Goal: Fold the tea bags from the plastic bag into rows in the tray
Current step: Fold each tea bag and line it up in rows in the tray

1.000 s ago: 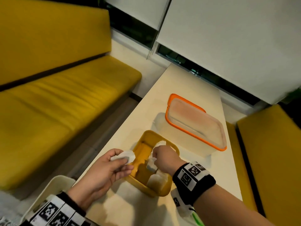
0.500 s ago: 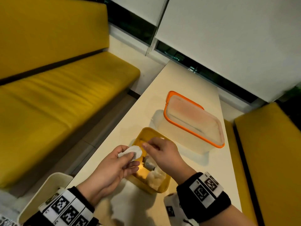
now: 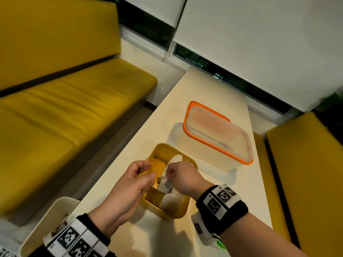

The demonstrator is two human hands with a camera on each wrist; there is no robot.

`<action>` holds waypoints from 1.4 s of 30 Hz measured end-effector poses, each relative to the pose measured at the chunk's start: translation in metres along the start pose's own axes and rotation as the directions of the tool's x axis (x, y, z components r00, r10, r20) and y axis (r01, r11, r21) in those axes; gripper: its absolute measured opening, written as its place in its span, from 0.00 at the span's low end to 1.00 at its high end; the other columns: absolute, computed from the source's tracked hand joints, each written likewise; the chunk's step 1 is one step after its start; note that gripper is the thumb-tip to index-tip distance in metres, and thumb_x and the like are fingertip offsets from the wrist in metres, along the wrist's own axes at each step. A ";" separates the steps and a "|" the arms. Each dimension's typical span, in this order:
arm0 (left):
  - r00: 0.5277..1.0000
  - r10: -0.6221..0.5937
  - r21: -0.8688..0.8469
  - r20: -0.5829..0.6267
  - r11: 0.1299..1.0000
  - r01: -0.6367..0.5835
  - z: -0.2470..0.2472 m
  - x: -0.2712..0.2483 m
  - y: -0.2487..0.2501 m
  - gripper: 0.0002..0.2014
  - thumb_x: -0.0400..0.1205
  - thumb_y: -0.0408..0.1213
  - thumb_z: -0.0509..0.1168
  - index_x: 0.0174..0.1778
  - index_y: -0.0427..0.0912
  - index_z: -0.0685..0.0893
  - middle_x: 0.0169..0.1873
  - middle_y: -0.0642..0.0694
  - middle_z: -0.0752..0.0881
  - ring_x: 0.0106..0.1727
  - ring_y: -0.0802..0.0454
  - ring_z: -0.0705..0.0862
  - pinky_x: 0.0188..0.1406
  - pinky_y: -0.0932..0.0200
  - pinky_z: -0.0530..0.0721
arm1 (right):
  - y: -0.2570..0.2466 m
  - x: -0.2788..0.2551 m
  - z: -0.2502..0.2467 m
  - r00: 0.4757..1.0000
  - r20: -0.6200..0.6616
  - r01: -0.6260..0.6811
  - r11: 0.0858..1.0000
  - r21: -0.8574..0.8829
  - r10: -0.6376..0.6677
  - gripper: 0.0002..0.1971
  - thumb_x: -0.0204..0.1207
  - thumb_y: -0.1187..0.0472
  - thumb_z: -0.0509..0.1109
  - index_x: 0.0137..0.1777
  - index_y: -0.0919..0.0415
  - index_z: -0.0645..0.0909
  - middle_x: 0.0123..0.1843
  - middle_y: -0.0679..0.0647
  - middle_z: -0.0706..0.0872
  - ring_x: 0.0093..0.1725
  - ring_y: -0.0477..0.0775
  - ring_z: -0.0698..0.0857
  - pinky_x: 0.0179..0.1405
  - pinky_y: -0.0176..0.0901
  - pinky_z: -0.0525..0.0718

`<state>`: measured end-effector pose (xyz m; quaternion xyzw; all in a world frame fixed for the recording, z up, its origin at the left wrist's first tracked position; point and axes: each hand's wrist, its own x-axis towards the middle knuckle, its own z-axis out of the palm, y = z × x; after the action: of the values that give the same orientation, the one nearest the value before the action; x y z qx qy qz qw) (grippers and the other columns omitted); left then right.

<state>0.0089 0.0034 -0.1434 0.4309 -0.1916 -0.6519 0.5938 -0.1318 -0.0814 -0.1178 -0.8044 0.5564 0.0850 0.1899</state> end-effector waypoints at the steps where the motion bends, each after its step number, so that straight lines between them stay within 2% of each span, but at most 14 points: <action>1: 1.000 -0.003 0.012 0.003 1.000 0.003 0.000 0.000 0.000 0.11 0.80 0.24 0.64 0.55 0.40 0.79 0.54 0.46 0.80 0.51 0.52 0.81 0.65 0.49 0.79 | 0.000 0.003 0.004 0.999 0.027 -0.020 0.999 -0.050 0.021 0.10 0.75 0.65 0.65 0.50 0.52 0.84 0.58 0.60 0.83 0.58 0.63 0.80 0.43 0.44 0.79; 3: 1.000 -0.014 0.017 0.003 1.000 0.014 -0.001 0.000 0.001 0.10 0.80 0.24 0.64 0.55 0.39 0.80 0.53 0.45 0.81 0.51 0.51 0.82 0.67 0.47 0.78 | -0.002 0.006 0.009 0.995 0.082 -0.038 0.986 -0.160 0.052 0.11 0.76 0.66 0.65 0.56 0.53 0.81 0.64 0.64 0.80 0.66 0.71 0.75 0.49 0.47 0.79; 6: 1.000 -0.026 -0.002 0.010 1.000 0.026 -0.002 -0.001 0.002 0.09 0.79 0.23 0.63 0.53 0.37 0.80 0.50 0.44 0.82 0.53 0.49 0.83 0.62 0.50 0.81 | -0.008 0.004 0.006 0.991 0.128 0.008 0.953 -0.301 0.032 0.13 0.79 0.65 0.64 0.63 0.59 0.78 0.60 0.63 0.82 0.64 0.68 0.76 0.62 0.53 0.77; 11: 0.999 -0.038 -0.012 0.027 0.999 0.038 -0.001 -0.002 0.004 0.09 0.79 0.22 0.62 0.53 0.35 0.80 0.50 0.41 0.82 0.57 0.45 0.83 0.60 0.53 0.82 | -0.014 -0.002 0.003 0.989 0.132 -0.005 0.924 -0.381 0.060 0.14 0.80 0.64 0.63 0.65 0.59 0.76 0.63 0.65 0.80 0.66 0.69 0.74 0.68 0.56 0.71; 14: 0.999 -0.045 0.023 0.027 0.999 0.044 0.001 -0.003 0.006 0.08 0.80 0.23 0.63 0.52 0.35 0.80 0.51 0.40 0.82 0.57 0.44 0.83 0.60 0.53 0.83 | -0.014 -0.007 -0.007 0.999 0.046 -0.007 0.939 -0.345 0.025 0.12 0.77 0.60 0.65 0.59 0.55 0.78 0.55 0.57 0.84 0.60 0.63 0.80 0.62 0.55 0.69; 17: 0.999 -0.033 0.062 0.023 0.998 0.031 0.002 -0.003 0.010 0.07 0.80 0.23 0.62 0.51 0.35 0.80 0.47 0.40 0.82 0.53 0.46 0.83 0.55 0.56 0.85 | -0.002 -0.026 -0.031 0.986 -0.166 -0.048 0.992 -0.115 0.029 0.09 0.79 0.53 0.64 0.56 0.51 0.78 0.52 0.50 0.85 0.55 0.57 0.82 0.53 0.51 0.69; 20: 0.999 -0.002 0.182 0.045 0.983 -0.006 0.003 0.000 0.016 0.06 0.79 0.24 0.63 0.50 0.34 0.81 0.45 0.40 0.83 0.50 0.47 0.84 0.50 0.58 0.87 | 0.031 -0.069 -0.058 0.914 -0.387 -0.054 0.982 0.183 0.122 0.04 0.77 0.52 0.67 0.48 0.49 0.81 0.44 0.45 0.86 0.46 0.51 0.83 0.47 0.44 0.78; 23: 0.994 0.069 0.420 0.079 0.903 -0.096 0.003 0.004 0.018 0.05 0.80 0.29 0.66 0.49 0.39 0.84 0.47 0.39 0.86 0.50 0.44 0.85 0.53 0.52 0.85 | 0.071 -0.121 -0.058 0.834 -0.472 -0.115 0.927 0.356 0.285 0.03 0.76 0.57 0.70 0.42 0.50 0.82 0.38 0.42 0.85 0.39 0.40 0.81 0.34 0.25 0.73; 27: 0.981 0.064 0.604 0.182 0.780 -0.164 0.014 0.007 0.011 0.09 0.80 0.33 0.67 0.41 0.54 0.86 0.40 0.50 0.89 0.49 0.45 0.86 0.56 0.47 0.83 | 0.118 -0.164 -0.021 0.787 -0.402 -0.295 0.857 0.422 0.469 0.04 0.75 0.57 0.72 0.42 0.47 0.81 0.39 0.42 0.85 0.39 0.40 0.80 0.32 0.24 0.70; 29: 0.975 0.019 0.627 0.223 0.763 -0.158 0.027 0.008 0.003 0.09 0.79 0.33 0.67 0.41 0.53 0.87 0.41 0.51 0.90 0.50 0.46 0.87 0.58 0.46 0.83 | 0.133 -0.173 0.003 0.777 -0.327 -0.383 0.817 0.432 0.537 0.03 0.75 0.55 0.72 0.45 0.47 0.81 0.40 0.40 0.83 0.41 0.44 0.81 0.34 0.25 0.71; 32: 0.964 -0.040 0.638 0.263 0.757 -0.142 0.045 0.007 -0.009 0.07 0.78 0.30 0.68 0.41 0.47 0.87 0.40 0.46 0.89 0.51 0.43 0.86 0.51 0.52 0.83 | 0.140 -0.171 0.029 0.779 -0.262 -0.482 0.811 0.333 0.570 0.11 0.74 0.49 0.69 0.55 0.47 0.83 0.47 0.40 0.84 0.49 0.46 0.82 0.50 0.39 0.79; 34: 0.955 -0.069 0.667 0.289 0.730 -0.149 0.054 0.007 -0.019 0.08 0.78 0.29 0.69 0.39 0.48 0.88 0.39 0.46 0.89 0.51 0.40 0.85 0.55 0.48 0.84 | 0.138 -0.164 0.039 0.766 -0.235 -0.555 0.800 0.227 0.598 0.15 0.75 0.45 0.66 0.59 0.47 0.81 0.54 0.44 0.86 0.57 0.51 0.82 0.56 0.46 0.76; 40: 0.955 -0.107 0.714 0.277 0.688 -0.130 0.064 0.009 -0.034 0.08 0.76 0.27 0.70 0.39 0.45 0.88 0.40 0.43 0.89 0.51 0.40 0.85 0.64 0.37 0.80 | 0.134 -0.144 0.058 0.772 -0.271 -0.581 0.811 0.066 0.575 0.11 0.71 0.57 0.63 0.52 0.49 0.80 0.53 0.48 0.83 0.56 0.57 0.79 0.46 0.50 0.62; 42: 0.953 -0.110 0.723 0.281 0.677 -0.135 0.064 0.008 -0.034 0.08 0.76 0.27 0.70 0.39 0.47 0.88 0.40 0.45 0.90 0.51 0.43 0.85 0.64 0.38 0.80 | 0.132 -0.141 0.060 0.788 -0.291 -0.553 0.832 0.054 0.543 0.08 0.61 0.57 0.73 0.41 0.48 0.83 0.43 0.47 0.84 0.48 0.56 0.80 0.42 0.50 0.61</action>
<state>-0.0618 -0.0133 -0.1368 0.5268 -0.5284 -0.5733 0.3386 -0.3013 0.0238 -0.1513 -0.6152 0.7858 0.0254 0.0585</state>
